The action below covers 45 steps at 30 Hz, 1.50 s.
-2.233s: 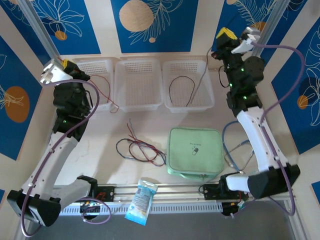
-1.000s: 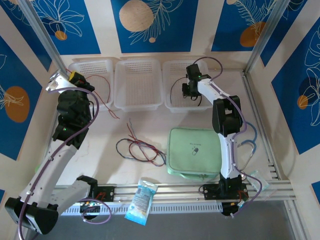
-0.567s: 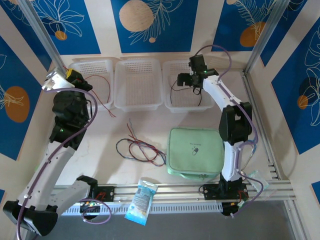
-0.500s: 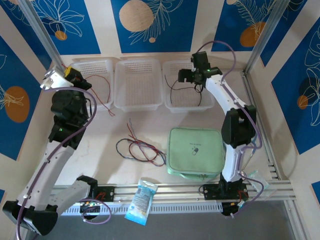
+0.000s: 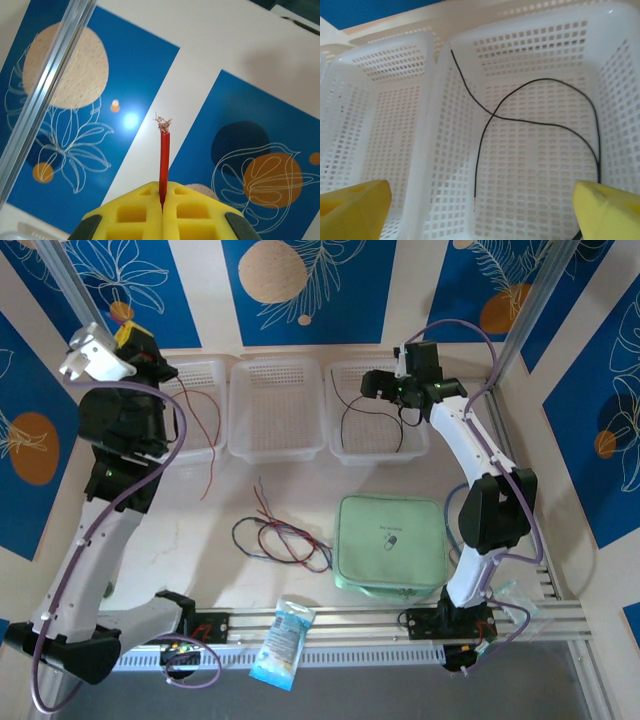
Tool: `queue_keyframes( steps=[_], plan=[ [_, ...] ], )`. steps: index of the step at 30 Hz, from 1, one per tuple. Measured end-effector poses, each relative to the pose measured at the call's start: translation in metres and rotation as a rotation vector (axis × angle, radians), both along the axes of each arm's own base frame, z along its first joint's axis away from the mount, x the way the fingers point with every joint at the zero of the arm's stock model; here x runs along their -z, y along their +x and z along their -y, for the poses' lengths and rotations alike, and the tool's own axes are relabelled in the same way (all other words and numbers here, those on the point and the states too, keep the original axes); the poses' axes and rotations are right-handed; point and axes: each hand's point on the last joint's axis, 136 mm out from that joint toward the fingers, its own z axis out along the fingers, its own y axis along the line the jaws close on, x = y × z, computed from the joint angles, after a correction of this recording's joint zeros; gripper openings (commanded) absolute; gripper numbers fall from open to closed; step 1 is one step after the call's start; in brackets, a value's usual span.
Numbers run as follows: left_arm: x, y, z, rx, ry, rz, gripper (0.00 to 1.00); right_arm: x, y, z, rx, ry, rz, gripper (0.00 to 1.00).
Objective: Untangle the cables
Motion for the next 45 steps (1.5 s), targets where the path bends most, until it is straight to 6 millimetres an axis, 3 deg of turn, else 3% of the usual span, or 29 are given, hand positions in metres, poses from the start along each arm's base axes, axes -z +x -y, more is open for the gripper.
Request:
queue_keyframes(
  steps=[6,11,22,28,33,40,45],
  plan=[
    [-0.047,0.007,0.003,-0.057,0.075,0.097,0.00,0.011,-0.003,-0.007,-0.033,0.051,-0.036,0.91],
    [-0.080,0.032,0.014,-0.128,0.192,0.157,0.00,0.017,-0.006,-0.010,-0.046,0.060,-0.048,0.92],
    [-0.093,0.110,0.045,-0.405,0.558,0.220,0.00,0.026,-0.007,-0.001,-0.034,0.062,-0.068,0.92],
    [-0.068,0.139,0.025,-0.587,0.678,0.165,0.00,0.026,-0.009,0.006,-0.032,0.066,-0.076,0.92],
    [-0.031,0.158,0.002,-0.730,0.727,0.055,0.00,0.022,-0.012,0.011,-0.034,0.068,-0.076,0.92],
    [0.063,0.188,-0.022,-0.829,0.803,-0.171,0.00,0.007,-0.018,0.013,-0.047,0.084,-0.054,0.92],
    [0.124,0.197,-0.041,-0.856,0.828,-0.306,0.00,0.006,-0.019,0.010,-0.059,0.093,-0.056,0.92]
  ],
)
